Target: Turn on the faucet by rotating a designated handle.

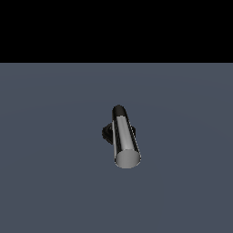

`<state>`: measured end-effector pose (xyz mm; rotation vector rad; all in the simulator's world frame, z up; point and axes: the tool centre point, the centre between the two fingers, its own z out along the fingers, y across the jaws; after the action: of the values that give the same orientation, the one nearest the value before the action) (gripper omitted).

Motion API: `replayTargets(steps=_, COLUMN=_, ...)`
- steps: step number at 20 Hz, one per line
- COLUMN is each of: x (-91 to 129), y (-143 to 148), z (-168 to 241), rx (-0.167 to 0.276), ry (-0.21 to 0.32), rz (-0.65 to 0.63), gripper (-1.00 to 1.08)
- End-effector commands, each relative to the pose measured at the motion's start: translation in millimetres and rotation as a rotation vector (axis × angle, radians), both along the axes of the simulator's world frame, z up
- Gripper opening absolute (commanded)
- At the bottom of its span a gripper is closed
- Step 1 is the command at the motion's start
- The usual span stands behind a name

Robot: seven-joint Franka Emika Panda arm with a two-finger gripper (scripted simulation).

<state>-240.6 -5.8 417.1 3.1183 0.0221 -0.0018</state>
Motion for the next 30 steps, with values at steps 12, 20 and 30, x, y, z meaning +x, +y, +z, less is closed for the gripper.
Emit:
replayTargets(steps=12, x=7.4, y=11.5, z=-117.1, rx=0.009, ry=0.0, rz=0.05, gripper=-1.0)
replayTargets(steps=20, x=11.9, y=17.9, z=-176.4, rx=0.013, ry=0.0, rz=0.076, gripper=-1.0)
replayTargets(steps=30, x=18.5, y=25.7, z=-242.8, rx=0.018, ry=0.001, rz=0.105, gripper=-1.0)
